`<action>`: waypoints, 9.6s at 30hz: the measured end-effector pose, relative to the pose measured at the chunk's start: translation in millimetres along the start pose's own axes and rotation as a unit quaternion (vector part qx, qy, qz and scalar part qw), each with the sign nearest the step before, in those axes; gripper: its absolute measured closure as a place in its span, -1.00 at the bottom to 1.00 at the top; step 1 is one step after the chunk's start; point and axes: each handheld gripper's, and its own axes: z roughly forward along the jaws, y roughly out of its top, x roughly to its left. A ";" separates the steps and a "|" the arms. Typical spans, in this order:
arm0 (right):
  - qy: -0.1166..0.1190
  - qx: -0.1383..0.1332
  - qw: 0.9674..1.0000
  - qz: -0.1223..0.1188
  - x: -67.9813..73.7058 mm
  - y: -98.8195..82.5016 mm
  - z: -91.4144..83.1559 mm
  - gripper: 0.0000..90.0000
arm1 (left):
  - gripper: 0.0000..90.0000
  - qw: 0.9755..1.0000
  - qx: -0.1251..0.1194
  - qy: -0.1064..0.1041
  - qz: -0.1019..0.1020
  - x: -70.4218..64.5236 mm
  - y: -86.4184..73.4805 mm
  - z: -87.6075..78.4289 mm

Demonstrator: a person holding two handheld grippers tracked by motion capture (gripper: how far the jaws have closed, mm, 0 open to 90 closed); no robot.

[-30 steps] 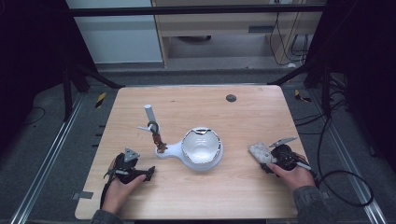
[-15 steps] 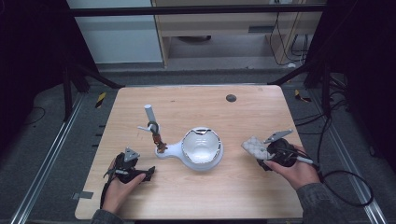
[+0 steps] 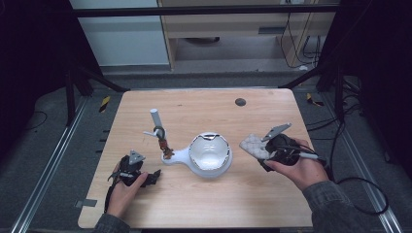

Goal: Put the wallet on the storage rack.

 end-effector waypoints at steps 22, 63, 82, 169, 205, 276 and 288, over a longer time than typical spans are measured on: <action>0.029 0.005 0.996 -0.081 51.8 60.9 -4.2 -0.29 | -1.00 1.000 0.001 0.000 0.001 1.1 -0.2 0.0; 0.061 0.064 0.989 -0.118 83.2 99.7 48.6 -0.29 | -1.00 1.000 0.001 0.000 0.001 1.0 -0.2 0.0; 0.057 0.078 0.988 -0.120 84.6 113.9 62.2 -0.30 | -1.00 1.000 0.001 0.000 0.001 0.9 -0.2 0.1; 0.076 0.062 0.991 -0.094 86.2 118.8 77.0 -0.44 | -1.00 1.000 0.001 -0.001 0.000 0.6 0.0 0.5; 0.074 0.041 0.992 -0.095 83.9 105.8 69.5 -0.84 | -1.00 1.000 0.001 -0.001 -0.002 0.3 0.0 0.5; 0.017 -0.131 0.991 0.009 27.2 46.4 26.7 -0.83 | -1.00 1.000 0.002 -0.002 -0.001 -1.9 -0.5 -0.1; -0.025 -0.163 0.984 0.061 4.3 20.7 29.1 -0.82 | -1.00 1.000 0.002 -0.002 0.000 -2.2 -0.7 -0.3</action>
